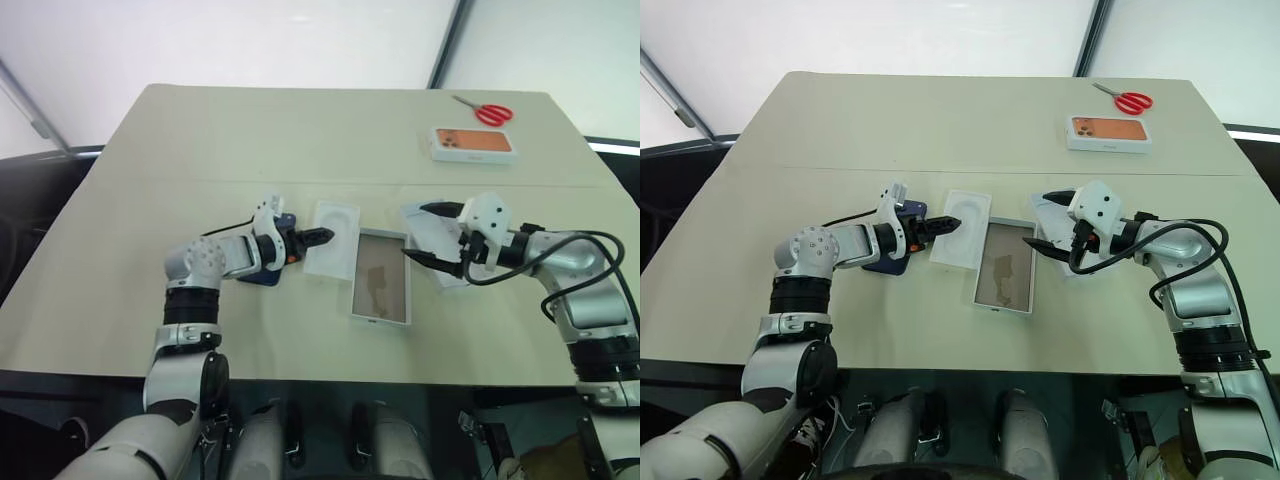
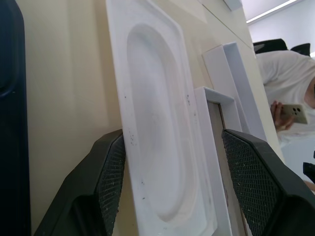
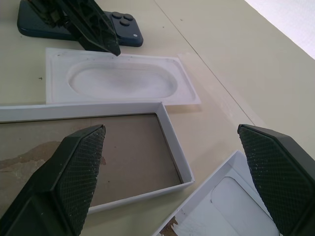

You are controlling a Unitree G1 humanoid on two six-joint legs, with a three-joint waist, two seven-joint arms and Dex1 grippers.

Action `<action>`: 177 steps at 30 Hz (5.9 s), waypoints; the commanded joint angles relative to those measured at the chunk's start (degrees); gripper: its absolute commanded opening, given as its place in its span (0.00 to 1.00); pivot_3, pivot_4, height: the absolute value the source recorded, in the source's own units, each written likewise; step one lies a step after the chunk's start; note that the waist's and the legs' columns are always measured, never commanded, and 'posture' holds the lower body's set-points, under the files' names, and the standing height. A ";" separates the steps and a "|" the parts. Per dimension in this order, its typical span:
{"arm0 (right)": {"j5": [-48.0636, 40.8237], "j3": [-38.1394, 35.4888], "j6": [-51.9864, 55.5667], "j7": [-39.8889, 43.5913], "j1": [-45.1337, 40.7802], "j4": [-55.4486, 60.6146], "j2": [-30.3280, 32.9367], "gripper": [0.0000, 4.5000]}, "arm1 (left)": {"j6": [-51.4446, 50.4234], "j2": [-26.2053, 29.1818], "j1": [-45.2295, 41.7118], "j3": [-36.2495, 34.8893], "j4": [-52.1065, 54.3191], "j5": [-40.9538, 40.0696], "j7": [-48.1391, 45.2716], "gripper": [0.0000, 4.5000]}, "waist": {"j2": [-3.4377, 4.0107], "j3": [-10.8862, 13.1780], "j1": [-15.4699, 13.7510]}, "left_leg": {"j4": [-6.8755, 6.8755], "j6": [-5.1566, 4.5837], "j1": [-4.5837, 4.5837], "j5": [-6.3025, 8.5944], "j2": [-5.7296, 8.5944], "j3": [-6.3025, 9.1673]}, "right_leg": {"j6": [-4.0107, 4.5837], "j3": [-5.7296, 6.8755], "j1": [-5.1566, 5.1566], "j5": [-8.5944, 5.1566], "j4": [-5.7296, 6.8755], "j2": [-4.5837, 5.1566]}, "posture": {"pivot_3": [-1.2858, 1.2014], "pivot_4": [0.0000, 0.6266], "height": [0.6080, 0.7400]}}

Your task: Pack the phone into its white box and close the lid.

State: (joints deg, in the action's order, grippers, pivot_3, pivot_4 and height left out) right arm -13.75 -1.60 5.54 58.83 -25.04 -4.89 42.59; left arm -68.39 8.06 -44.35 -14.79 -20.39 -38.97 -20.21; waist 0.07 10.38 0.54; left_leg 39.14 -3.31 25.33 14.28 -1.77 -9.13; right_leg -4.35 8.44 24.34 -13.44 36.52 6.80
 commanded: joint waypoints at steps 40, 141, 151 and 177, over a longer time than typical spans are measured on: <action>-1.16 10.22 7.20 5.41 14.27 16.43 1.38 0.34 | 9.63 1.61 3.92 -7.58 13.01 -7.53 0.78 0.00 | -0.06 -0.02 -1.35 | 0.03 0.01 0.01 0.01 0.03 0.05 | 0.01 -0.03 0.00 0.00 0.03 0.03 | 0.52 0.24 0.98; 20.95 19.50 -1.28 -14.83 -16.75 -22.22 -19.41 0.01 | 38.83 20.14 22.04 8.15 26.98 9.40 -17.48 0.66 | -0.06 -0.03 0.27 | -0.06 0.15 0.03 -0.05 0.01 0.00 | 0.02 -0.08 0.19 -0.03 0.22 0.03 | 0.52 0.24 0.98; 24.29 18.36 -5.50 -22.50 -23.30 -34.31 -23.07 0.01 | 38.51 18.31 21.99 8.40 27.53 9.93 -16.05 0.66 | -0.06 -0.03 0.42 | -0.06 0.14 0.02 -0.06 0.00 -0.02 | 0.02 -0.09 0.20 -0.04 0.28 0.02 | 0.52 0.24 0.98; 14.93 19.56 10.45 -1.26 -9.77 -5.79 -14.38 0.01 | 38.35 16.64 22.10 9.25 27.24 11.17 -15.56 0.66 | -0.04 -0.03 0.30 | -0.07 0.14 0.02 -0.04 -0.03 -0.01 | 0.02 -0.12 0.24 -0.04 0.25 0.03 | 0.52 0.24 0.98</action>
State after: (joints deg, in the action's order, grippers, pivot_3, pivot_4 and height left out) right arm -0.50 16.49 16.46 58.28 -34.92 -9.39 28.29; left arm -30.62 24.64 -21.47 -5.31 5.14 -27.94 -35.96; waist 0.03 10.36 0.84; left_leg 39.07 -3.18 25.35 14.24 -1.80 -9.13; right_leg -4.33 8.32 24.58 -13.47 36.78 6.84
